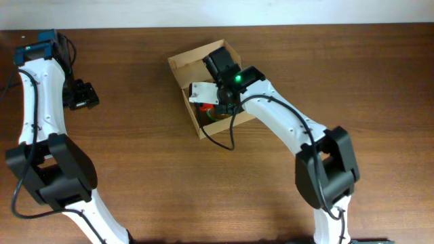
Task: Pack container
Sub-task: 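Carry the stapler into the box and lower it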
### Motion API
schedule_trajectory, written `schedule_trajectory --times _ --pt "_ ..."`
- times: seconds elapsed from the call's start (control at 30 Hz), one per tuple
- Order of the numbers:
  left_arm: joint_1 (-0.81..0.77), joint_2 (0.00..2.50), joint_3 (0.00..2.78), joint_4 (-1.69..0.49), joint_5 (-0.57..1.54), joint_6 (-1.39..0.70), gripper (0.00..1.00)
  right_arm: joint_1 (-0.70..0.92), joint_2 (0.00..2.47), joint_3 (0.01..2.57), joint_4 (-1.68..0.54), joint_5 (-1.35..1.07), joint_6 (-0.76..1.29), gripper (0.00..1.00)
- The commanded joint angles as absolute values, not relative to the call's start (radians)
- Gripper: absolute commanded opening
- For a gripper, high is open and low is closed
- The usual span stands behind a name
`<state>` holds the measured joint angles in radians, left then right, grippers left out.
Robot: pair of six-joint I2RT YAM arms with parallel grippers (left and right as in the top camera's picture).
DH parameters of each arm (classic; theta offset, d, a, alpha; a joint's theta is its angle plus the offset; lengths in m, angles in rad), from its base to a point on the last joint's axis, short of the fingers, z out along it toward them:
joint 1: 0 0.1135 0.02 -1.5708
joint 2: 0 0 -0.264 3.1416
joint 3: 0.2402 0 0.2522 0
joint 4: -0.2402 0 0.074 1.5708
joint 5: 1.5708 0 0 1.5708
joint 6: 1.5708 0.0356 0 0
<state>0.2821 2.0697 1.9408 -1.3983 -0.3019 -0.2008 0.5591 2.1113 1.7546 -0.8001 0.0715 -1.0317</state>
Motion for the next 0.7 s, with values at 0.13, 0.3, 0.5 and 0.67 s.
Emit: schedule_trajectory --times 0.13,0.3,0.5,0.67 --pt "0.284 2.064 1.931 -1.398 -0.298 -0.185 1.0 0.528 2.168 1.786 -0.741 0.134 -1.063 0.04" --pt "0.284 2.064 1.931 -1.398 -0.298 -0.185 1.0 0.508 2.175 1.786 -0.709 0.143 -1.066 0.04" --pt "0.284 2.064 1.931 -1.398 -0.298 -0.185 1.0 0.497 2.181 1.786 -0.7 0.144 -1.066 0.04" --pt "0.284 2.064 1.931 -1.398 -0.299 -0.185 1.0 0.497 2.181 1.786 -0.699 0.144 -1.016 0.36"
